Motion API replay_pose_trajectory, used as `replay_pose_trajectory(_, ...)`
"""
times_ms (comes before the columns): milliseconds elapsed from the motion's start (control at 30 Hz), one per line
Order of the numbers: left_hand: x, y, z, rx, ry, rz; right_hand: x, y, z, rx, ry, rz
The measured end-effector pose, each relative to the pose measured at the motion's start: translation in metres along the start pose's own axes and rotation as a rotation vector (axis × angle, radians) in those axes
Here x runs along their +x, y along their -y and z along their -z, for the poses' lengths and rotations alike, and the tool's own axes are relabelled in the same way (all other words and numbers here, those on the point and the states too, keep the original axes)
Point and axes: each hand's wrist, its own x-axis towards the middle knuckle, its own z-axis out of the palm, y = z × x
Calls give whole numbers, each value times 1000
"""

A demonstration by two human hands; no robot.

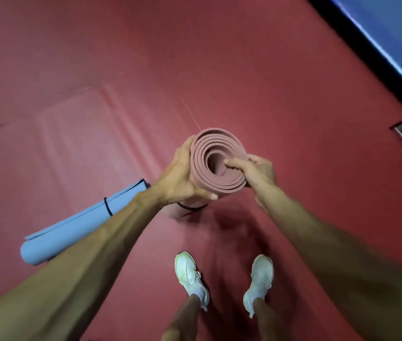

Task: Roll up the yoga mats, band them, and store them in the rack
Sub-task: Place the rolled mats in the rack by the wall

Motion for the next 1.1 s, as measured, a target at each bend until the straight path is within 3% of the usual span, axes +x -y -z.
replay_pose_trajectory(233,7,-178,-51,115,207,-221,-81,27,177,78,-234,71)
replay_pose_trajectory(367,-8,-283,-93,133,190,-409,-126,39,274,20,-364,228)
replay_pose_trajectory(500,-31,-388,-142,40,114,-451,-165,48,376,129,-501,352)
replay_pose_trajectory(667,-71,-525,-213,-28,20,-553,-218,23,487,388,-485,502)
replay_pose_trajectory(767,-92,-589,-256,-33,84,-651,-248,9,552,508,-411,542)
replay_pose_trajectory(933,-86,-665,-313,-171,131,-676,-282,-20,629,391,-388,687)
replay_pose_trajectory(1100,-69,-720,-376,-152,255,-670,-286,-31,688,190,-693,680)
